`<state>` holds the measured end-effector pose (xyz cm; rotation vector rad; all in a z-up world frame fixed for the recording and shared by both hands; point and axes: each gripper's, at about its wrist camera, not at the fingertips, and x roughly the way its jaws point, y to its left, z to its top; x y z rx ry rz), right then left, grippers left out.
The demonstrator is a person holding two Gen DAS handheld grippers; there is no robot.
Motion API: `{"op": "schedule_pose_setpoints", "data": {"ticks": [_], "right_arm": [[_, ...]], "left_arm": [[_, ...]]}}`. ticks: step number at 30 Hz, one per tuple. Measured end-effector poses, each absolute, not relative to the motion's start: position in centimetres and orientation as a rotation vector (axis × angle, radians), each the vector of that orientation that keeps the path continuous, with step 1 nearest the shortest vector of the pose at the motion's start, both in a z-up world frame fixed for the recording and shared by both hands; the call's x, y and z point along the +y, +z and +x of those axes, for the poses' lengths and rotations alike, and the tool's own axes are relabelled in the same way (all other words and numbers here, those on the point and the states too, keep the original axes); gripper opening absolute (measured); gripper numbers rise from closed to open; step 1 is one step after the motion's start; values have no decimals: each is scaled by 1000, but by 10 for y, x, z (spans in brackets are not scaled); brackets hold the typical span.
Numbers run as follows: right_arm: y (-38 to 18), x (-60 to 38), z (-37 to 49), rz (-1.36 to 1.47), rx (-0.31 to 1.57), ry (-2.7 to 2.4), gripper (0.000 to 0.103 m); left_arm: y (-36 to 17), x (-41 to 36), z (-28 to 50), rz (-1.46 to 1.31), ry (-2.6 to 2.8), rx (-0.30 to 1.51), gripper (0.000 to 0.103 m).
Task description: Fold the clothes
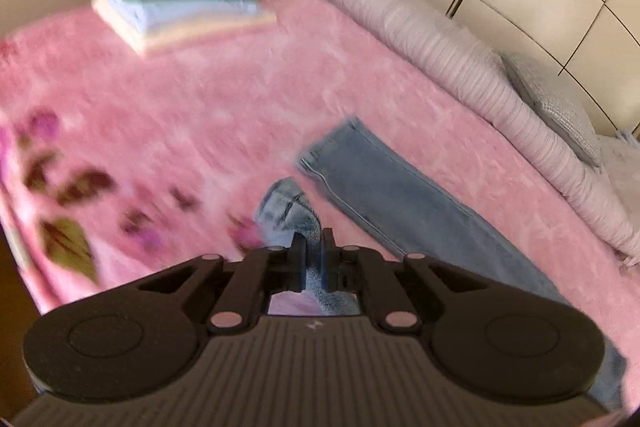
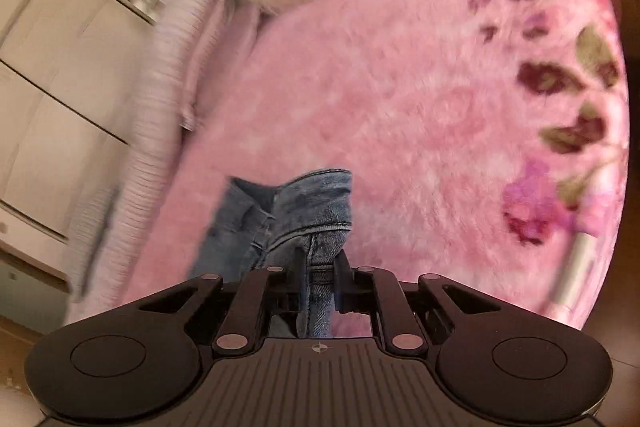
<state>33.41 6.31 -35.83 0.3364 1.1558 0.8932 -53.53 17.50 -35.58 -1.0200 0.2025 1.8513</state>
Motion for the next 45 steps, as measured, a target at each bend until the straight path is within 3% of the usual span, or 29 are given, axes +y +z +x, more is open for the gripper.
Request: {"op": "schedule_pose_setpoints", "data": {"ticks": [4,8,9,14,19,22,25,27,31,35,40,45], "right_arm": [[-410,34,325,250,1318,722,14],[-413,40,317,178,1327,632,44],[-405,46,314,121,1310,626,46],[-364,70,280,-163,1074,677,46],[-384,94,250,-292,1192,708,46],[-378,98,242,-242,1174,716,46],[-369,107,249,-183,1184,742,46],[-361,117,260,-188,1193,767,46],[-357,143,282,-203,1187,864,46],[-372,187,309,-221,1236,983,46],[-383,255,345,-215,1290,1176,46],[-389,318,377,-210,1295,1344,46]], "left_arm": [[-381,156,-541,-1063,1900,306,5],[-408,138,-544,-1108,1941,416,11],[-414,133,-545,-1119,1951,443,16],[-410,123,-554,-1165,1998,448,23],[-401,131,-551,-1179,2021,542,23],[-407,141,-555,-1200,2011,681,28],[-418,160,-554,-1189,2003,1083,26],[-409,168,-545,-1118,2018,1170,13],[-368,193,-494,-1037,1899,810,19],[-364,243,-398,-1080,1615,605,20],[-367,301,-252,-1034,1324,508,21],[-371,353,-146,-894,1123,549,21]]}}
